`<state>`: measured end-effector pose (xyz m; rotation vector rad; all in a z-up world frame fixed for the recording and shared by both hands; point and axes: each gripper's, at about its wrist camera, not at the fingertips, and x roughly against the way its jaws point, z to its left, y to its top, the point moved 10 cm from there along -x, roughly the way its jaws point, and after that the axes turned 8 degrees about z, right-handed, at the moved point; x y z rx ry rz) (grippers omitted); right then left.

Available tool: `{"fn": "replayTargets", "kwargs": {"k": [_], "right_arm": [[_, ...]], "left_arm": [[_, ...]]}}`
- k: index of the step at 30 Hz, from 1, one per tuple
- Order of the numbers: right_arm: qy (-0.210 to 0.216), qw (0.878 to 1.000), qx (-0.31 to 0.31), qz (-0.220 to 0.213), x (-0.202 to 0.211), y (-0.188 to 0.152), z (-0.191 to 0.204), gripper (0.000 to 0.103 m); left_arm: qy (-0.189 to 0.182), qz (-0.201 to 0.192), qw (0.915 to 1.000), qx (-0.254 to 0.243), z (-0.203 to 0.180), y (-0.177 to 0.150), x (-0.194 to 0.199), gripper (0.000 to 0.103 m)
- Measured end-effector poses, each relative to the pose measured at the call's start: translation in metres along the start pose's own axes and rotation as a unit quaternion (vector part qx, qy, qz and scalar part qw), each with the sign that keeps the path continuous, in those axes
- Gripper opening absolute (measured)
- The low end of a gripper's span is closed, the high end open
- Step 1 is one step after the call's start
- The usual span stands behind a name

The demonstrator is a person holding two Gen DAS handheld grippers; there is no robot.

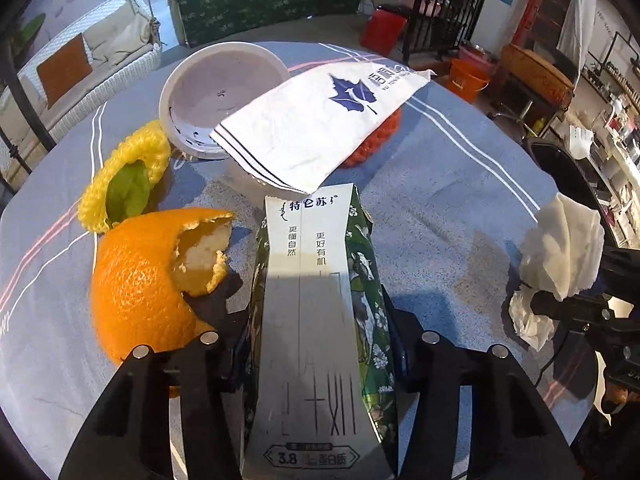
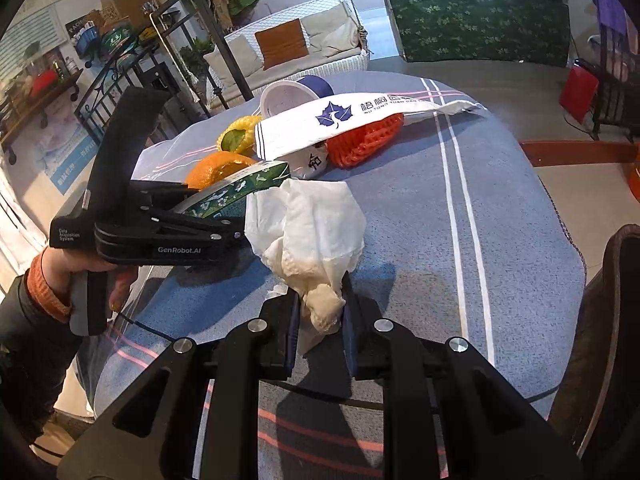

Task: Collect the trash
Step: 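Grasp the green milk carton with the left gripper, then carry the tissue over the bin with the right gripper while the left carries the carton toward it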

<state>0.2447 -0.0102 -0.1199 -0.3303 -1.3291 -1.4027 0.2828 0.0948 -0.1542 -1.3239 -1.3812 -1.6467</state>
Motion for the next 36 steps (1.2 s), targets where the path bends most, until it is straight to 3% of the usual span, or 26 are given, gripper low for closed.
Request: {"fn": "replayTargets", "kwargs": {"k": [10, 20, 28, 36], "right_arm": [[-0.006, 1.0, -0.012, -0.015, 0.012, -0.01, -0.005, 0.019], [-0.043, 0.997, -0.041, -0.053, 0.043, -0.021, -0.035, 0.019], [-0.093, 0.988, -0.09, -0.084, 0.086, -0.041, -0.094, 0.019], [-0.181, 0.962, -0.173, -0.107, 0.141, -0.074, -0.182, 0.019]], "left_arm": [[-0.042, -0.059, 0.9968, 0.033, -0.026, -0.013, 0.03, 0.052], [-0.066, -0.107, 0.9903, 0.058, -0.056, -0.015, 0.048, 0.052], [-0.098, -0.127, 0.9866, 0.031, -0.108, 0.0, 0.052, 0.052], [-0.14, -0.139, 0.9803, -0.013, -0.172, 0.02, 0.054, 0.052]]}}
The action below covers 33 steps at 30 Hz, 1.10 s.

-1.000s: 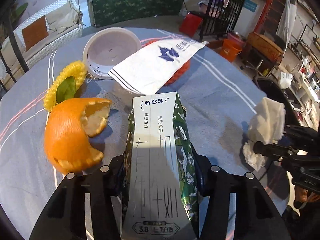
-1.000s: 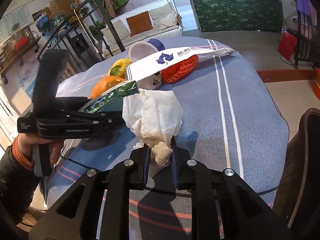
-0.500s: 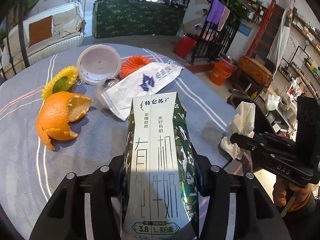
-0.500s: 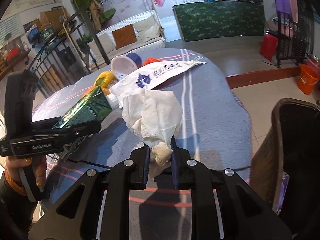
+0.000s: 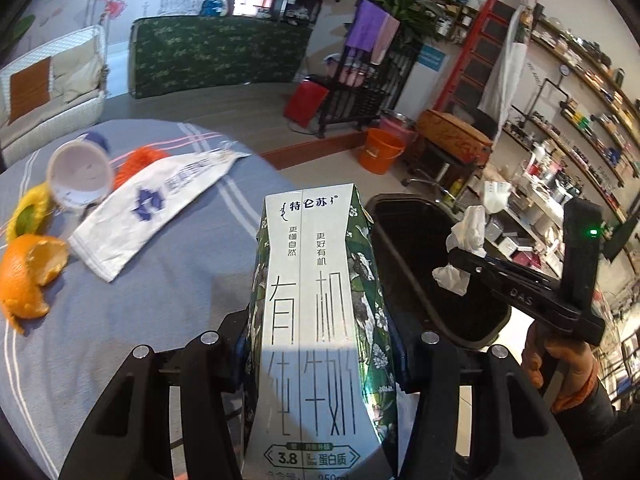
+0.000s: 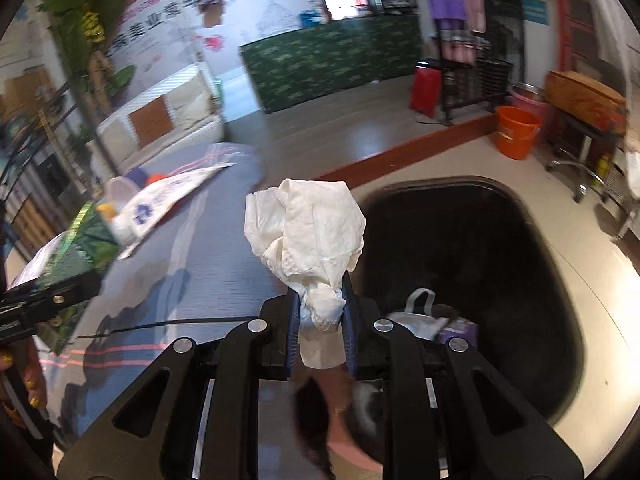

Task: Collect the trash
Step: 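Carry the tissue over the bin with the right gripper while the left carries the carton toward it, then open the right gripper over the bin while the left lowers the carton in and opens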

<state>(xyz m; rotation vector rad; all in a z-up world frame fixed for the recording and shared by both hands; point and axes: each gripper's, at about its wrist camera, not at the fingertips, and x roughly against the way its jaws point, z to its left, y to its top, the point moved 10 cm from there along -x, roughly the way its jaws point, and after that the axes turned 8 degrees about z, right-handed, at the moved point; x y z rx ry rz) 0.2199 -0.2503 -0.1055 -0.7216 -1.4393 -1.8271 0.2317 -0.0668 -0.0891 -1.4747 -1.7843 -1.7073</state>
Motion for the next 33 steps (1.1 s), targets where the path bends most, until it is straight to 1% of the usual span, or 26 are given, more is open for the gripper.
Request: {"fn": "replayTargets", "kwargs": {"k": [3, 6, 8, 9, 11, 13, 14, 15, 17, 21, 26, 31, 33], "right_arm": [[-0.04, 0.999, -0.035, 0.008, 0.0, -0.006, -0.044, 0.019], [-0.056, 0.996, -0.059, 0.024, -0.01, -0.016, -0.072, 0.019], [-0.059, 0.995, -0.074, 0.038, -0.019, -0.023, -0.085, 0.019], [-0.059, 0.994, -0.081, 0.037, -0.022, -0.025, -0.089, 0.02], [-0.059, 0.993, -0.092, 0.044, -0.028, -0.029, -0.097, 0.024], [-0.064, 0.992, -0.1, 0.048, -0.035, -0.035, -0.1, 0.04], [-0.069, 0.991, -0.109, 0.044, -0.035, -0.036, -0.105, 0.056], [-0.069, 0.99, -0.115, 0.041, -0.036, -0.035, -0.106, 0.064], [-0.075, 0.989, -0.121, 0.033, -0.032, -0.034, -0.11, 0.064], [-0.086, 0.989, -0.115, 0.022, -0.024, -0.027, -0.117, 0.064], [-0.099, 0.987, -0.128, -0.009, 0.001, -0.02, -0.129, 0.067], [-0.107, 0.984, -0.14, -0.04, 0.026, -0.014, -0.138, 0.067], [-0.113, 0.982, -0.143, -0.054, 0.035, -0.009, -0.142, 0.071]], "left_arm": [[-0.015, -0.001, 0.9997, -0.02, -0.022, 0.009, -0.007, 0.052], [-0.027, 0.003, 0.9991, -0.032, -0.036, 0.012, -0.016, 0.052], [-0.036, 0.01, 0.9985, -0.04, -0.048, 0.014, -0.025, 0.052], [-0.04, 0.012, 0.9982, -0.042, -0.051, 0.015, -0.028, 0.052], [-0.048, 0.017, 0.9973, -0.053, -0.063, 0.017, -0.036, 0.052], [-0.05, 0.023, 0.9965, -0.063, -0.072, 0.016, -0.044, 0.052], [-0.053, 0.026, 0.9961, -0.065, -0.074, 0.015, -0.045, 0.052], [-0.056, 0.03, 0.9957, -0.068, -0.078, 0.014, -0.049, 0.052], [-0.062, 0.038, 0.9947, -0.074, -0.087, 0.012, -0.056, 0.052], [-0.072, 0.054, 0.9922, -0.086, -0.102, 0.006, -0.068, 0.052], [-0.091, 0.079, 0.9878, -0.099, -0.121, 0.002, -0.084, 0.052], [-0.098, 0.097, 0.9836, -0.117, -0.137, 0.0, -0.098, 0.052], [-0.099, 0.11, 0.9817, -0.12, -0.141, -0.002, -0.107, 0.052]]}}
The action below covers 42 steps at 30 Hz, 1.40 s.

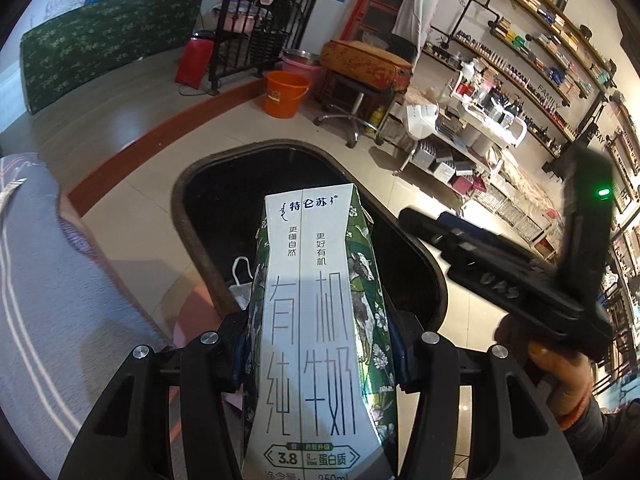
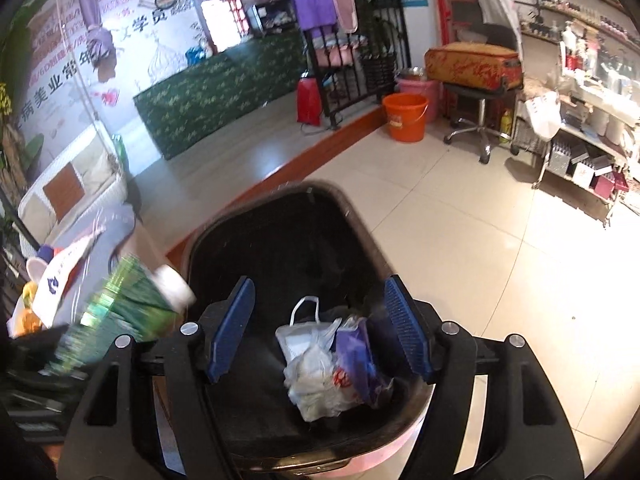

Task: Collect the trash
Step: 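Open the right gripper over the bin while the left lowers the carton in and opens, then move both grippers from the bin back over the table items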

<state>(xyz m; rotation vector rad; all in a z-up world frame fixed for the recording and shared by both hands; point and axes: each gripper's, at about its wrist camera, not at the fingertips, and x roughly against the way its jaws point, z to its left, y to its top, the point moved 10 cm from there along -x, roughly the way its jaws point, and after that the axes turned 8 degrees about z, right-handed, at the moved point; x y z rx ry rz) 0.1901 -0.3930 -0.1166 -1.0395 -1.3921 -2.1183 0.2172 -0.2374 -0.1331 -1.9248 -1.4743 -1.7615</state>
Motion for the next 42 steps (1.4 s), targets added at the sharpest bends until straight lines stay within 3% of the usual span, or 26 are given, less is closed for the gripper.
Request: {"fn": "replayTargets", "kwargs": {"k": [8, 10, 12, 20, 29, 36, 42], "right_arm": [[-0.005, 1.0, -0.011, -0.016, 0.011, 0.008, -0.011, 0.075], [-0.006, 1.0, -0.016, -0.014, 0.012, 0.009, -0.014, 0.075], [-0.007, 1.0, -0.022, -0.016, 0.014, 0.008, -0.019, 0.075], [-0.006, 0.999, -0.033, -0.015, 0.014, 0.007, -0.024, 0.076], [0.006, 1.0, -0.014, -0.002, 0.007, 0.001, 0.001, 0.077], [0.029, 0.999, 0.01, 0.009, 0.004, -0.004, 0.036, 0.077], [0.06, 0.997, 0.046, 0.023, -0.002, -0.015, 0.082, 0.077]], "left_arm": [[0.014, 0.017, 0.9993, -0.03, -0.018, 0.013, -0.024, 0.055], [0.018, 0.016, 0.9991, -0.034, -0.019, 0.017, -0.027, 0.074], [0.02, 0.009, 0.9993, -0.031, -0.019, 0.02, -0.027, 0.086], [0.019, 0.001, 0.9998, 0.001, -0.008, 0.012, -0.018, 0.091], [0.054, -0.028, 0.9976, 0.034, 0.023, -0.001, 0.012, 0.096], [0.076, -0.059, 0.9926, 0.075, 0.054, -0.012, 0.045, 0.097], [0.121, -0.081, 0.9843, 0.1, 0.081, -0.028, 0.075, 0.097]]}}
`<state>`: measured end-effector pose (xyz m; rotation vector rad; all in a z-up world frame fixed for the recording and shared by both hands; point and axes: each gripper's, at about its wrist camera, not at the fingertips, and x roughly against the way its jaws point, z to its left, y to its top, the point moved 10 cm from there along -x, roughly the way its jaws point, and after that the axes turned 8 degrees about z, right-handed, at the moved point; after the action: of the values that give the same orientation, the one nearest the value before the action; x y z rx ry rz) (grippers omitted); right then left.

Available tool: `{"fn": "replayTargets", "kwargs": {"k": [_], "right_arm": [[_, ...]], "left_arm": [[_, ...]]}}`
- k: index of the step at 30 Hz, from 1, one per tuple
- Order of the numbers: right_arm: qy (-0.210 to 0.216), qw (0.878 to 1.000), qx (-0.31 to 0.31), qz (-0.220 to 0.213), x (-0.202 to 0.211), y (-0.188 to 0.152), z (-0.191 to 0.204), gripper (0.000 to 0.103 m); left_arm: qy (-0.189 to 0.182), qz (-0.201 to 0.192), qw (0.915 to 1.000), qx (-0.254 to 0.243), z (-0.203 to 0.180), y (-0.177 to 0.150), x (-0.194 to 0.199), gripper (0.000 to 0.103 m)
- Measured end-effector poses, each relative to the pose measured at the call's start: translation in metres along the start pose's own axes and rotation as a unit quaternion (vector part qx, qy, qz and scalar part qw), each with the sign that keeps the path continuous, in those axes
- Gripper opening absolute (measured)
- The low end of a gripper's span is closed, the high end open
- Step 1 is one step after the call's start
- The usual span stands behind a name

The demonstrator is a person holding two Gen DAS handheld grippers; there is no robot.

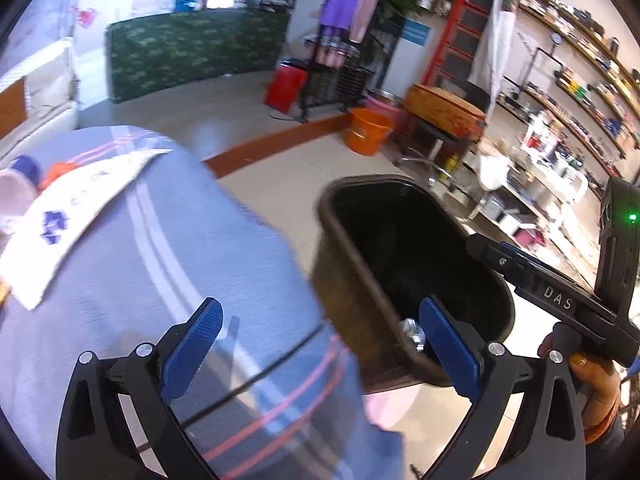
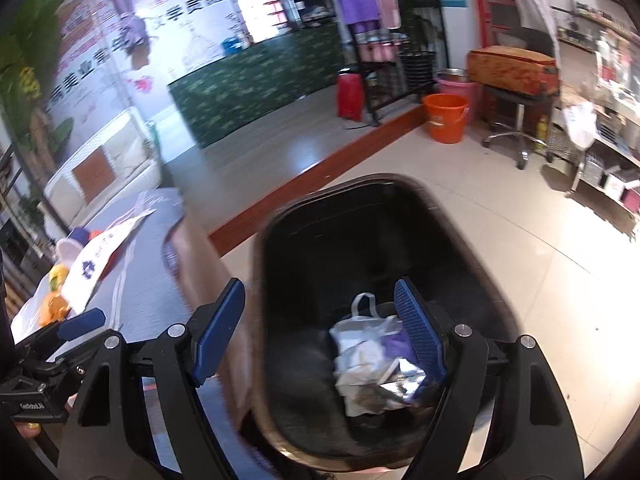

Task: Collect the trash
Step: 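Move both grippers from the bin back over the table items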

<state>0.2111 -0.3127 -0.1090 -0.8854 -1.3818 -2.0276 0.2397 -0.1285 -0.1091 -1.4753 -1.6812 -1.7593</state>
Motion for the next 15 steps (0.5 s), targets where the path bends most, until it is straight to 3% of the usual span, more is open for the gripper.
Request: {"fn": "replayTargets", "kwargs": {"k": [10, 15], "right_arm": [[0.067, 0.995, 0.063, 0.029, -0.017, -0.014, 0.081, 0.077], [0.089, 0.99, 0.106, 0.027, -0.018, -0.017, 0.123, 0.077]], "left_arm": [[0.047, -0.009, 0.9969, 0.062, 0.06, -0.026, 0.03, 0.097], [0.088, -0.029, 0.9924, 0.082, 0.093, -0.033, 0.053, 0.097]]}}
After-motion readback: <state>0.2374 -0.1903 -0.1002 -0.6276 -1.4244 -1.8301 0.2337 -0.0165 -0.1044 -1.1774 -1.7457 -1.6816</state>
